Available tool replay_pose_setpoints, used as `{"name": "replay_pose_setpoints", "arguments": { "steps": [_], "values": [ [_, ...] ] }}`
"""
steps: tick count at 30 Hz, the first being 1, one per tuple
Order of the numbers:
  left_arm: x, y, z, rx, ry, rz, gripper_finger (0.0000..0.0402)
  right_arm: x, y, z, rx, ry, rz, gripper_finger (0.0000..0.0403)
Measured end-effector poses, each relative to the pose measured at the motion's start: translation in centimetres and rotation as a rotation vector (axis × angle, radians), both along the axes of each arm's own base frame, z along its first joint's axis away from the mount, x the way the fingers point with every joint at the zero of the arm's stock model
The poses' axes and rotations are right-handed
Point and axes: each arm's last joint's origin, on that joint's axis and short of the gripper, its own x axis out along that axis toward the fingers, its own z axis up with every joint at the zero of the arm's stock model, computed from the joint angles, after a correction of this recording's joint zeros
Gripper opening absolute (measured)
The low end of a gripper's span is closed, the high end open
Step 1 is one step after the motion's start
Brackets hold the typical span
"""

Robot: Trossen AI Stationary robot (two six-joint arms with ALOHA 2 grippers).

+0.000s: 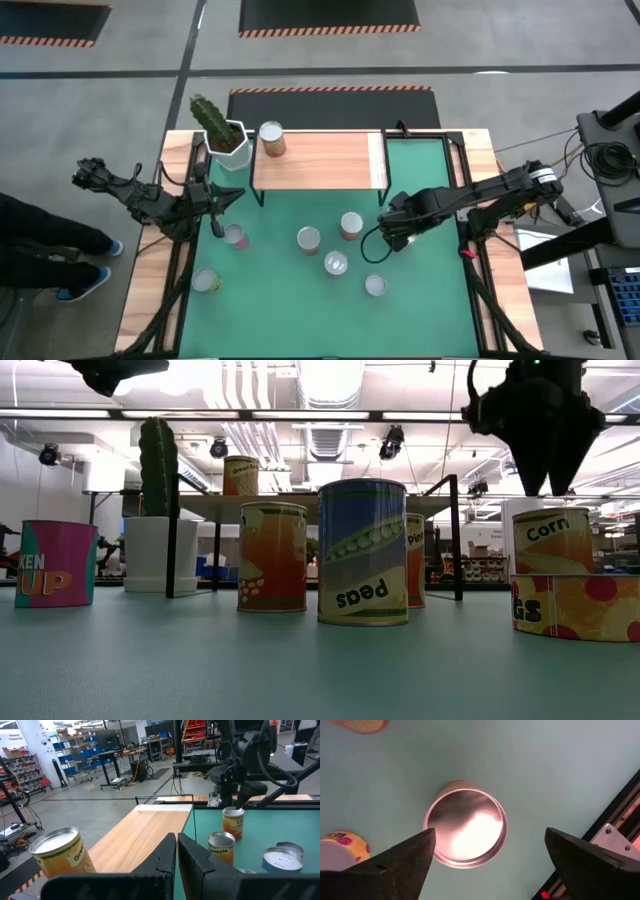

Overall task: Pick and place cans onto a shelf
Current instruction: Put the right canned corn on the shelf

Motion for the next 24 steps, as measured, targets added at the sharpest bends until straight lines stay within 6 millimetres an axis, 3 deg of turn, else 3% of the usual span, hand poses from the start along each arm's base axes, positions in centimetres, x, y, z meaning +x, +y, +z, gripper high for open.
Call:
{"name": "replay_pose_setpoints", "arguments": {
  "steps": [24],
  "values": [
    [0.1,0.0,-0.1,0.002,0.005,0.0,0.0,-0.1,0.1,-3.8,0.064,-0.04,0.029,0.0364]
  ]
}}
